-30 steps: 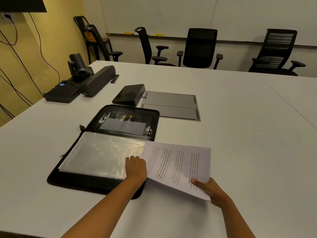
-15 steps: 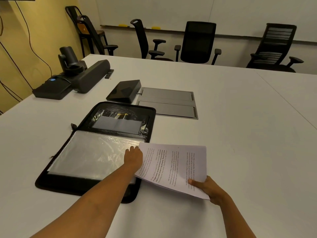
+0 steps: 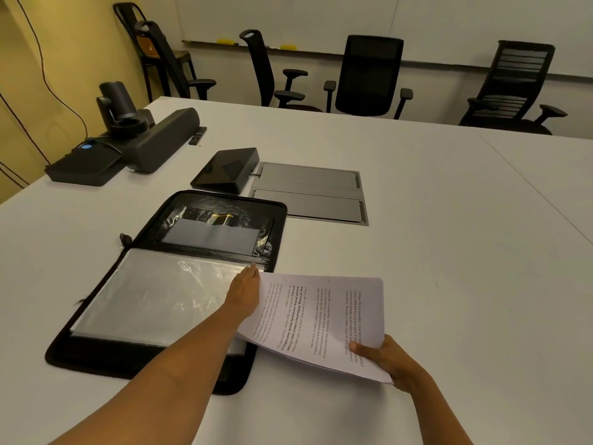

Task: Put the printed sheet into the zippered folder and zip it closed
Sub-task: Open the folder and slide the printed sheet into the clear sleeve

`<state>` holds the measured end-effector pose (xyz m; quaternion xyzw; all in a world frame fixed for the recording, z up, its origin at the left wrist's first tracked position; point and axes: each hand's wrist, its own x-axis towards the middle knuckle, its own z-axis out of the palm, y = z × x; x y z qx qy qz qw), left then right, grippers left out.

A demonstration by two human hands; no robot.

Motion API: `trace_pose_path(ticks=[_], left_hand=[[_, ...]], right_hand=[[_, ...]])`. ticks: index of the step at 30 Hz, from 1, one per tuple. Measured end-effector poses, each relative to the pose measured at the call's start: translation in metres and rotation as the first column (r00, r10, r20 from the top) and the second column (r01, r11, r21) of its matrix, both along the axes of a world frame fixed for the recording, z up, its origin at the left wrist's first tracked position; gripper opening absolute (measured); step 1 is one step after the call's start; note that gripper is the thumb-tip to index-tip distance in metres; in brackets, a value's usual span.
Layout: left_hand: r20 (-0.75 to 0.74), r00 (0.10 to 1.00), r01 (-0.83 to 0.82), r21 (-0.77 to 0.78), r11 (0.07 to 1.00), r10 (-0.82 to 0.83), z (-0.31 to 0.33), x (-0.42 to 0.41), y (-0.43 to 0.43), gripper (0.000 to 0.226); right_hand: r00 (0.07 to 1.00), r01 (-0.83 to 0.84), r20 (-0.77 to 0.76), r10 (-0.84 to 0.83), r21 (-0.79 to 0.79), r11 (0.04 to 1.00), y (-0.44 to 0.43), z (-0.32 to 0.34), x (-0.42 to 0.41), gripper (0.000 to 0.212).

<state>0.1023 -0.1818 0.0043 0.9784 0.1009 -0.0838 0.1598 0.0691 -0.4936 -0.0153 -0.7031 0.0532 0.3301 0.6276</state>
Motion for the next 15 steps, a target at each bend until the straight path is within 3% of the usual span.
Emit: trace_pose_path(ticks=[7,15], left_hand=[[-0.013,0.999,0.03,-0.055,0.998,-0.031,-0.008,-0.011,-0.002,0.065],[0.019,0.996,0.088,-0.085,0.992,-0.087,-0.017,-0.034,0.001,0.068]], right_hand=[[0.999,0.053,0.009,-0.053,0.022,0.998,0.019,0.001,0.014,0.031],[0.999,0.034,0.037,-0.034,0.004,0.999,0.043,0.0,0.022,0.034]])
